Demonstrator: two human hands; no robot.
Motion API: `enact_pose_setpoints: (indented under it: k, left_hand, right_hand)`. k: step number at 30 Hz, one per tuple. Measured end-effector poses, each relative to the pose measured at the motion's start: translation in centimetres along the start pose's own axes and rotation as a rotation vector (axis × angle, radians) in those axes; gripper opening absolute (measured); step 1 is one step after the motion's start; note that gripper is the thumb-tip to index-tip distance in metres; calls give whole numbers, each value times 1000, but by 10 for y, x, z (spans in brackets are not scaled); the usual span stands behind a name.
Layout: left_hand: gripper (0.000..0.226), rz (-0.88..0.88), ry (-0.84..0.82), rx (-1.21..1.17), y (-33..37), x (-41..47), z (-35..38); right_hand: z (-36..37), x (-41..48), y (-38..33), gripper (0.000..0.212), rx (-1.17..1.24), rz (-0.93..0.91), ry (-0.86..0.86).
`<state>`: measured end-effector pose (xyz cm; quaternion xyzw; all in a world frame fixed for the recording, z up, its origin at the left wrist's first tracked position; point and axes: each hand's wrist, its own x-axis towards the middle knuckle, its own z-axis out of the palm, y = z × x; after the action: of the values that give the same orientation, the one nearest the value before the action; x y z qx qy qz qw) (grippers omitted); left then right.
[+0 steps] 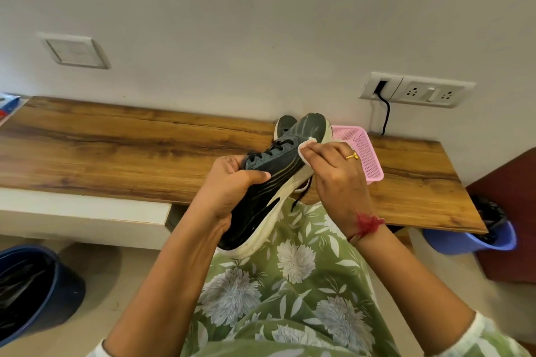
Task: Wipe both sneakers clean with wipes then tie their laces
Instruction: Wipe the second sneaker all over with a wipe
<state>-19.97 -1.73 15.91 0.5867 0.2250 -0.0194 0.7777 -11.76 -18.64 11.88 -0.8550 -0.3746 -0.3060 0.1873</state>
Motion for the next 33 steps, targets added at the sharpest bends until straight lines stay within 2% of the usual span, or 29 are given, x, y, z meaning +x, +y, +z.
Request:
enact_pose_setpoints:
  k: [4,10,12,16,21,24,26,31,33]
  left_hand:
    - [19,15,-39,-15,1,1,0]
    - [17,19,-57,-16,4,-4,1]
    - [15,10,-64,-20,4,-4,0]
    - [15,40,-116,-36,6,-4,-2]
    - [16,23,-104,-42,6,-4,0]
    - [15,3,-75,-64,3,-1,0]
    - [15,5,-79,-72,3,0,-1]
    - [18,59,-81,-13,2,0,-1]
    - [20,63,-67,3,1,2,-4]
  right_hand:
    - [-2,-7,-24,27,76,-73,32]
    - [-5,5,7,30,-56,-43,-9]
    - [-7,5,-4,30,13,-14,30]
    - [-5,-3,-24,28,88,-73,22]
    - [-5,5,1,28,-51,-83,-20]
    - [-6,7,-10,29,-49,-16,45]
    - [-5,3,-23,26,-15,-57,85]
    - [3,-3,-4,25,-144,-145,-23]
    - [3,-1,14,27,-183,-103,-55]
